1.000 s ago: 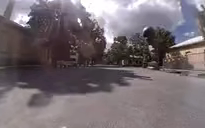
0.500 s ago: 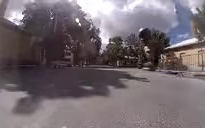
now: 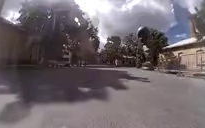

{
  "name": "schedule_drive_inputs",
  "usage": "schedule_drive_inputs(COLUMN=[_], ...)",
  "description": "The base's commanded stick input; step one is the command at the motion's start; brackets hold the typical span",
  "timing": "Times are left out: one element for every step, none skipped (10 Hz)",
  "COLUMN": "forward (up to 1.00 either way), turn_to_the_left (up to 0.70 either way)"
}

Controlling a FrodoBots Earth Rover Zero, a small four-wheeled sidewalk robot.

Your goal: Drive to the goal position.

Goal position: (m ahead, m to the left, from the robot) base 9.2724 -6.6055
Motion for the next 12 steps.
schedule_drive_inputs(forward=[0.85, 0.85, 0.85, 0.85, 0.85, 0.85, 0.85, 0.85, 0.85, 0.85, 0.85, 0.85], turn_to_the_left=[0.01, 0.01, 0.01, 0.01, 0.01, 0.01, 0.01, 0.01, 0.01, 0.01, 0.01, 0.01])
